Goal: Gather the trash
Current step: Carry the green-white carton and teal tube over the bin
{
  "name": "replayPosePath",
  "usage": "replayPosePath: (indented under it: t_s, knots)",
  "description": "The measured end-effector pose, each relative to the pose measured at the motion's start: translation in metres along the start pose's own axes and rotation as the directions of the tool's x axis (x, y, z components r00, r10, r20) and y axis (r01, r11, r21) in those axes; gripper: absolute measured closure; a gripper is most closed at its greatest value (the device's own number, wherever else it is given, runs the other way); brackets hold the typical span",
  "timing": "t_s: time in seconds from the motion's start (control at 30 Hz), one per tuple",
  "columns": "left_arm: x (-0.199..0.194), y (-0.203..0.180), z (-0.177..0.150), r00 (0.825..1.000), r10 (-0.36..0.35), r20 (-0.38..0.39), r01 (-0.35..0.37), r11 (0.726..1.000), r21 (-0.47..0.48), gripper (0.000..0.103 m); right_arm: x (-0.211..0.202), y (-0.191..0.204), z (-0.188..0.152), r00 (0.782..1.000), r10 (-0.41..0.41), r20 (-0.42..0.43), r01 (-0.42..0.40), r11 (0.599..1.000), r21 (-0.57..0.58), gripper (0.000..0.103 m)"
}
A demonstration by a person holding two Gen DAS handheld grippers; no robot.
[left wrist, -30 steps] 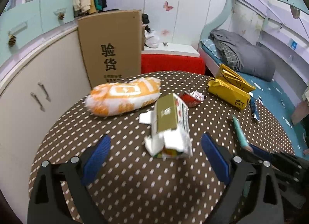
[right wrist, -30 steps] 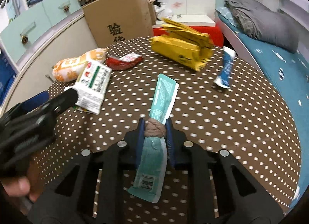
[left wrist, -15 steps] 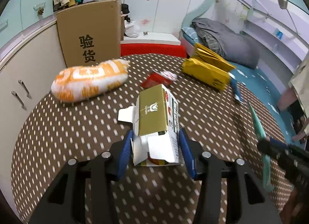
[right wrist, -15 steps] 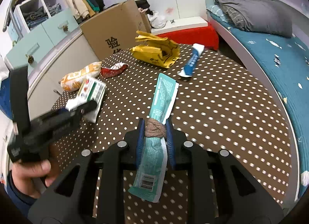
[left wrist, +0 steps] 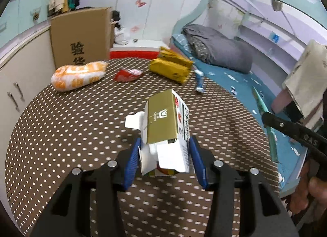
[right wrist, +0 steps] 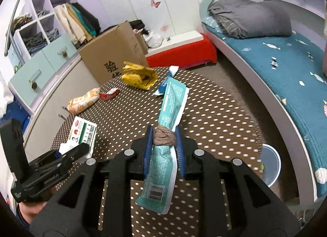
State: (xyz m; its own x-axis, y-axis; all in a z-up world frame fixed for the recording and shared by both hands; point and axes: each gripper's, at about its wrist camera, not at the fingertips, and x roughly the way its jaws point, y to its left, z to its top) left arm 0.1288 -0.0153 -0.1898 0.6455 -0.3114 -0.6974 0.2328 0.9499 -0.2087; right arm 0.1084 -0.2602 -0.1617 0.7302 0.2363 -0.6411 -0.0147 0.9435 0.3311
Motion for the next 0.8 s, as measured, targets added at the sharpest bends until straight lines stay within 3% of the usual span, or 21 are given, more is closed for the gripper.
replayPosePath:
  t_s: [0.47,0.8]
  knots:
    - [-0.015,-0.074,0.021,0.995,-0.086,0.041,0.081,0.991,0.111,0.056,-0.053,-0.058,0.018,0.993,-0.032,0.110,0.023,0.996,0.082,0.081]
    - [-0.011,-0.153,0.037,0.980,-0.192,0.045,0.178,0.960,0.216,0.056,-0.089,-0.140,0.022,0.978,-0.131,0.163,0.096,0.973,0.208,0.081]
